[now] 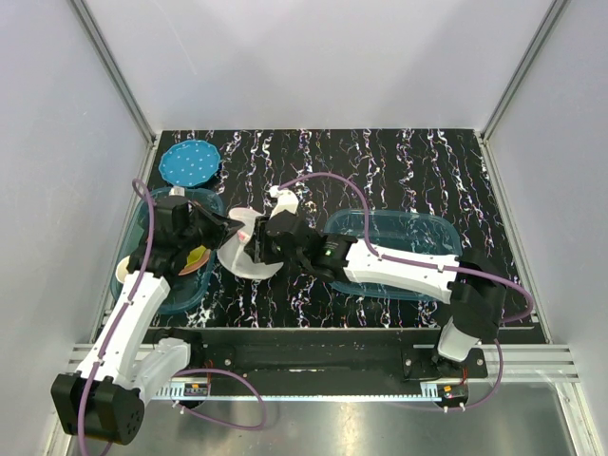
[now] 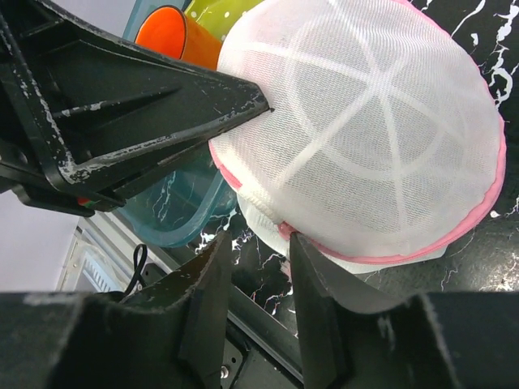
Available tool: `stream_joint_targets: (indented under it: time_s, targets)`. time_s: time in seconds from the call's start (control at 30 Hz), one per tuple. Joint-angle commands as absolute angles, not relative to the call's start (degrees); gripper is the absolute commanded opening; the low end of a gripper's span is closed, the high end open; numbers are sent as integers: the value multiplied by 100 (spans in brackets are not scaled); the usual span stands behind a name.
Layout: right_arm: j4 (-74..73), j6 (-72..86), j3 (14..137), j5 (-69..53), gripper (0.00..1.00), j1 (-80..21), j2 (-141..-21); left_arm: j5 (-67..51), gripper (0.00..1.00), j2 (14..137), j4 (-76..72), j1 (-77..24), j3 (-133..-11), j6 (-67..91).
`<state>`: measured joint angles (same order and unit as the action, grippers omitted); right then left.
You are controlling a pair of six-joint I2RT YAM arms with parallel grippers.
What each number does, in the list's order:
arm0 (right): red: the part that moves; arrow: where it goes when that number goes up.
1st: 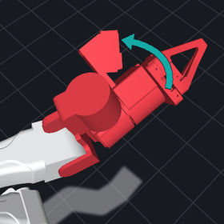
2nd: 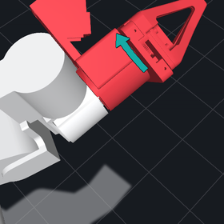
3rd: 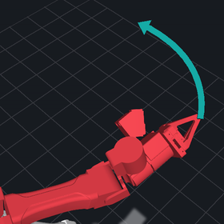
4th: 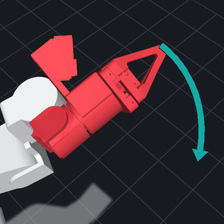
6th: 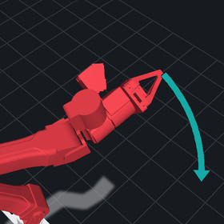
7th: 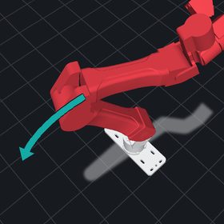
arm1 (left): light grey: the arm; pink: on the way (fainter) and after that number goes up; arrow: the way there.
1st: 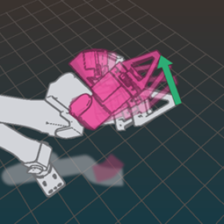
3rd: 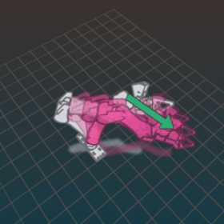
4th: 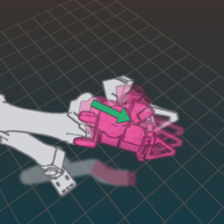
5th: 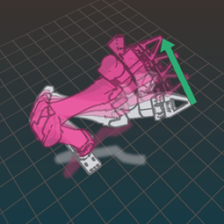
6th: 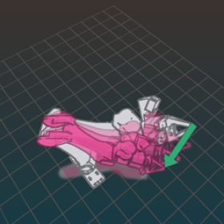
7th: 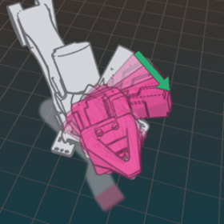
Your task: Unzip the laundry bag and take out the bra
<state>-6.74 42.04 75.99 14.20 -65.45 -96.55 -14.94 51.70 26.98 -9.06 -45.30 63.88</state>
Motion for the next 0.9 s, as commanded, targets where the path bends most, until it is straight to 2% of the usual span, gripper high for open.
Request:
stream_joint_targets:
  time_s: [0.0, 0.2, 0.4, 0.53, 0.77, 0.87]
  targets:
    - [-484, 4262, 7498, 1740, 48, -6504, -9571, -1494, 0, 5010, 2443, -914, -4746, 6390]
    - [-343, 4289, 7427, 1775, 47, -6504, -9597, -1494, 0, 4992, 2443, -914, -4737, 6381]
    - [-273, 4184, 7602, 1854, 40, -6504, -9721, -1520, 0, 4957, 2435, -914, -4720, 6390]
    - [-272, 4114, 7716, 1968, 31, -6495, -9738, -1529, 0, 4940, 2443, -914, -4667, 6390]
    - [-396, 4087, 7849, 2039, 31, -6460, -9861, -1556, 0, 4869, 2408, -914, -4658, 6372]
    - [-430, 4104, 7849, 2083, 20, -6434, -9870, -1556, 0, 4852, 2408, -914, -4658, 6372]
